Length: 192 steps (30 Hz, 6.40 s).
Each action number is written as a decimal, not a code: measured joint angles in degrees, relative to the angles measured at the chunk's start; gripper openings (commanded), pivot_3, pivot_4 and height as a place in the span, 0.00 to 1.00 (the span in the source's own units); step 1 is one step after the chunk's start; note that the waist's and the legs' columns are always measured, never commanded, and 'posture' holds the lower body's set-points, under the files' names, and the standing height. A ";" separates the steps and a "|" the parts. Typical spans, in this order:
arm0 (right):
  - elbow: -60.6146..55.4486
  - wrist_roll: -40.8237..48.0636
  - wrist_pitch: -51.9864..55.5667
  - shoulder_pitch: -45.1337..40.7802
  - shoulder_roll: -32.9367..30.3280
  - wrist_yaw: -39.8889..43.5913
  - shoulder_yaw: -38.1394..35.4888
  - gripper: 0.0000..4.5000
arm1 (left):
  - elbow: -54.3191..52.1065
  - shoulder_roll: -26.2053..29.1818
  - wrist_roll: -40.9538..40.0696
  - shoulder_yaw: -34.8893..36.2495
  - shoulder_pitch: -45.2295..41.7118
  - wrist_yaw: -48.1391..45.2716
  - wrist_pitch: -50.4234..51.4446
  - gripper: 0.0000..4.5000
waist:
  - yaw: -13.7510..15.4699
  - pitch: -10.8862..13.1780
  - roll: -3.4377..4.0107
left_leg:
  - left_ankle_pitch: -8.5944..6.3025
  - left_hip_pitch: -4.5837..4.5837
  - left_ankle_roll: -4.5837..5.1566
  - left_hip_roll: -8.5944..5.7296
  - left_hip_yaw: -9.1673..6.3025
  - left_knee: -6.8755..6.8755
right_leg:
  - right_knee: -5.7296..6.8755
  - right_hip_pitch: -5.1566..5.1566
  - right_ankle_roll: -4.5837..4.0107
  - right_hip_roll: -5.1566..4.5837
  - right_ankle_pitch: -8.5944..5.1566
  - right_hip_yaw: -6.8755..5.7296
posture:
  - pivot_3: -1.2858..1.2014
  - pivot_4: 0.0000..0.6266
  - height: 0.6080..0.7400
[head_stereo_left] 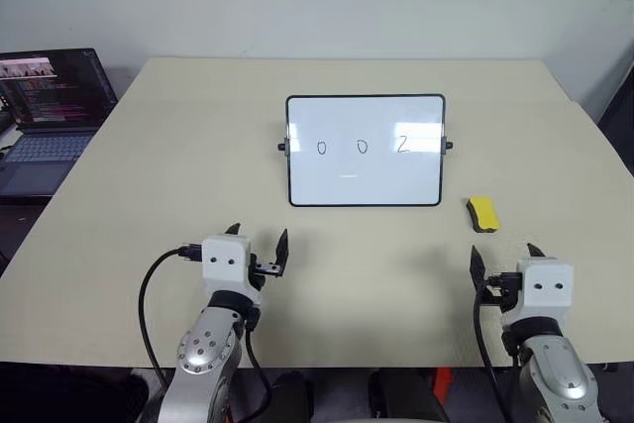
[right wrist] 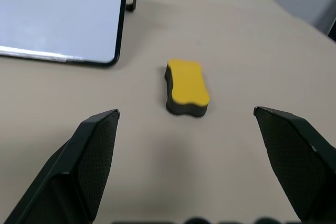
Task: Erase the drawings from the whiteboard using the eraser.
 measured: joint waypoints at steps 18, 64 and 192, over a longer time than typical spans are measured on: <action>1.67 -1.70 1.83 -3.84 2.18 -1.30 1.23 0.99 | 2.25 1.79 -1.69 2.60 -3.21 -2.36 -0.12 1.00 | -0.01 0.00 0.00 | 0.00 0.02 0.00 0.00 0.00 -0.03 | 0.01 0.00 -0.02 0.00 -0.02 -0.01 | 0.52 0.24 1.00; 22.31 9.38 19.94 -30.01 -10.70 9.49 -2.67 0.99 | 11.60 33.64 -29.55 1.80 -30.03 -51.24 13.67 1.00 | -0.25 0.06 0.08 | 0.00 -0.02 0.00 -0.02 0.00 -0.05 | 0.01 -0.07 -0.05 0.02 -0.01 -0.01 | 0.52 0.24 1.00; 42.52 8.70 0.08 -54.65 -12.30 13.10 1.76 0.27 | 31.39 19.49 -5.15 -1.83 -33.60 -36.20 -13.73 1.00 | -0.22 0.12 0.14 | 0.00 -0.10 0.02 0.01 0.07 -0.04 | 0.03 -0.15 -0.05 -0.03 0.00 0.01 | 0.52 0.24 1.00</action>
